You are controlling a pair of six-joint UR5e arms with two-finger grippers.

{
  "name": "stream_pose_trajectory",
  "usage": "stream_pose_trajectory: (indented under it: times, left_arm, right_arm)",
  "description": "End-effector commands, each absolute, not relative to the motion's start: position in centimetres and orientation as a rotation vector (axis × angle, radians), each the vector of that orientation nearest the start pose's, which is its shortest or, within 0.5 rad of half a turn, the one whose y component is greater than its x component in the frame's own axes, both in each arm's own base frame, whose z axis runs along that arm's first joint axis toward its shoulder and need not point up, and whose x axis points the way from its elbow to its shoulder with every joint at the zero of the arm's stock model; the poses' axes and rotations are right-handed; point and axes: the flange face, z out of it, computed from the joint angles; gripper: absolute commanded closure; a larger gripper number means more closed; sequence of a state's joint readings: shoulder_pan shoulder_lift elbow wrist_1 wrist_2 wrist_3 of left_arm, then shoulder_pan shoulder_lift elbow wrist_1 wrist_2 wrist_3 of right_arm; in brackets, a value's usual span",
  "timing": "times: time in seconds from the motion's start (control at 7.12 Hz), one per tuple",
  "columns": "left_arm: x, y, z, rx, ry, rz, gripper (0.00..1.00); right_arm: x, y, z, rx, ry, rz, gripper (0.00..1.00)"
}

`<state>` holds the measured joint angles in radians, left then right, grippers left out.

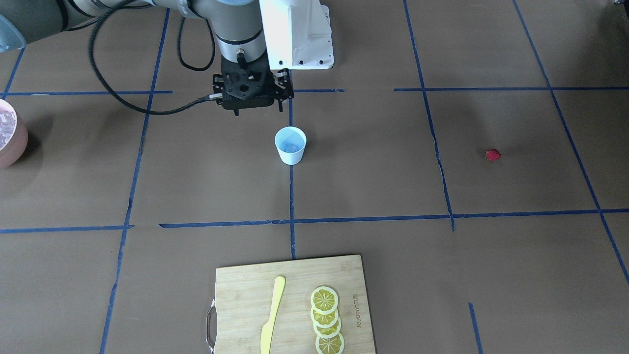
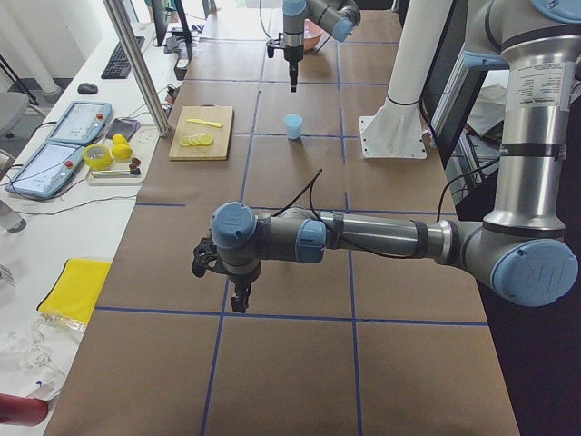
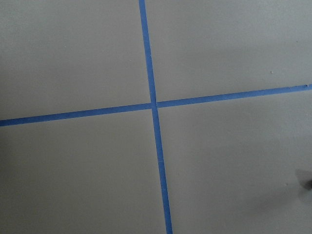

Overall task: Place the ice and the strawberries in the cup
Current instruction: 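Move the empty right gripper back to the pink ice bowl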

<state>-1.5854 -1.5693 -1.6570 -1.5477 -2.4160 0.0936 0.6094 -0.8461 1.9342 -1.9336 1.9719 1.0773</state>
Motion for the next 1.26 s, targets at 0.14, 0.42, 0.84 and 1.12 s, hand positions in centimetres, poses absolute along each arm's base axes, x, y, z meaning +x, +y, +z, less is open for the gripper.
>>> stream_pose_trajectory:
  times: [0.14, 0.42, 0.84, 1.12]
  left_arm:
    - [-6.6, -49.7, 60.4, 0.114, 0.841, 0.090, 0.00]
    - [-6.6, -49.7, 60.1, 0.119, 0.841, 0.091, 0.00]
    - [-6.6, -49.7, 60.0, 0.122, 0.842, 0.092, 0.00]
    - [-6.6, -49.6, 59.7, 0.126, 0.842, 0.094, 0.00]
  right_arm:
    - [-31.7, -40.5, 21.6, 0.121, -0.767, -0.079, 0.00]
    - [-27.1, -41.0, 27.1, 0.110, -0.765, -0.023, 0.00]
    - [-16.8, -40.4, 38.1, 0.079, -0.781, -0.017, 0.00]
    - [-11.2, -38.8, 44.6, 0.063, -0.742, -0.064, 0.00]
